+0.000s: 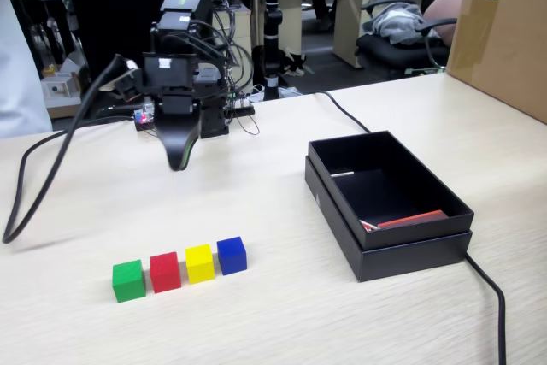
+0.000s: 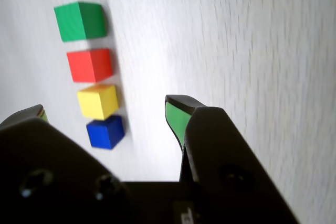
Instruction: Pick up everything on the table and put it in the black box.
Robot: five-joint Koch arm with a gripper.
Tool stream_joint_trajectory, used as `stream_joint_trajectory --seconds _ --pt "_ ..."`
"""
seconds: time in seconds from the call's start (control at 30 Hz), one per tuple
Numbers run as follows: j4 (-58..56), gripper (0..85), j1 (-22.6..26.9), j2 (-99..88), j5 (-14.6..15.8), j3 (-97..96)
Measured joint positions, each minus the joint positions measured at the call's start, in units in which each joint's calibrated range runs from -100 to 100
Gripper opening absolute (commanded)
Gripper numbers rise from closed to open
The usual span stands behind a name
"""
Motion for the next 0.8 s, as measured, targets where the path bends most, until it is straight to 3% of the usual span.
stream_joint_trajectory --seconds 0.1,0.37,0.6,0.8 --pt "-1.0 44.5 -1.6 13.9 -2.2 9.3" --pt "-6.8 44.5 -2.8 39.0 -4.4 35.4" --pt "-11.6 44.5 -2.8 53.2 -4.6 52.6" --pt "-12.9 44.5 -2.9 60.5 -5.5 56.3"
